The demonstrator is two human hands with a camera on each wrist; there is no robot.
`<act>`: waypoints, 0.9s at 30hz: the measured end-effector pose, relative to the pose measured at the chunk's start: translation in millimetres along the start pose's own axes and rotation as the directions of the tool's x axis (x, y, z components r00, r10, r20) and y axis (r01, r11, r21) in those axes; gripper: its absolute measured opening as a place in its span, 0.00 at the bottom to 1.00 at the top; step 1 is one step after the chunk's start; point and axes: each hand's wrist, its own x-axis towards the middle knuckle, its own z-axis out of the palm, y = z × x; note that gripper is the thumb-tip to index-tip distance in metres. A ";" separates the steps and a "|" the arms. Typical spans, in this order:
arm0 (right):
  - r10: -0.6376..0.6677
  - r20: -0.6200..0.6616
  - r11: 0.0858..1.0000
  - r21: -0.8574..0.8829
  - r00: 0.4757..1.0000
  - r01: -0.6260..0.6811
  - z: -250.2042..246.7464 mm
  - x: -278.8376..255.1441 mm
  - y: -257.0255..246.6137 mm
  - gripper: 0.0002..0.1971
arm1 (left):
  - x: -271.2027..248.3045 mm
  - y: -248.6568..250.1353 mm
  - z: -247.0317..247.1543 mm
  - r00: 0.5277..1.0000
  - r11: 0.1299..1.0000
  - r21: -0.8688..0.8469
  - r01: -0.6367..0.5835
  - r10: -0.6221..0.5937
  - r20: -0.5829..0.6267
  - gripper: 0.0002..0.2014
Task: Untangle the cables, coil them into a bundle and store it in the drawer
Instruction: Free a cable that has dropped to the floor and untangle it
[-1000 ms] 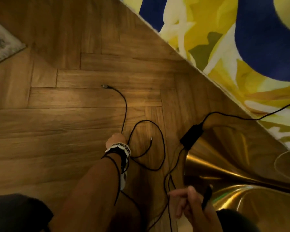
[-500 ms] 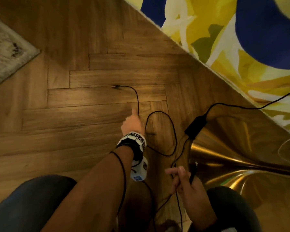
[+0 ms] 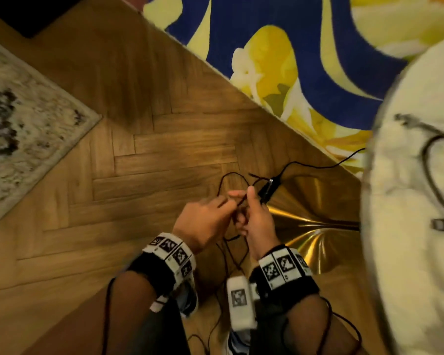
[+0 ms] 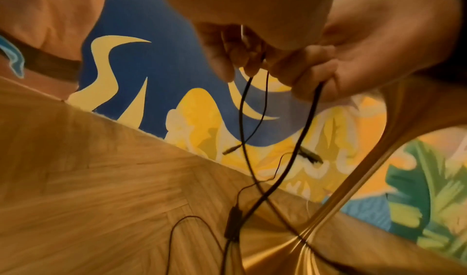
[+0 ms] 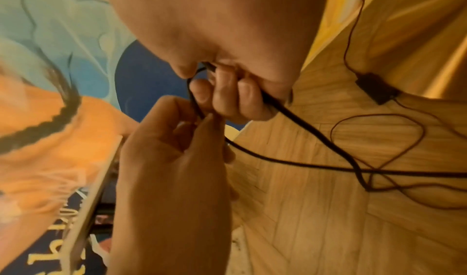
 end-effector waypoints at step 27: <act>-0.315 0.148 0.949 0.034 0.938 0.313 -232.6 -289.9 -114.7 0.23 | 17.7 382.0 -163.3 0.924 0.811 -0.456 0.366 -0.257 0.284 0.17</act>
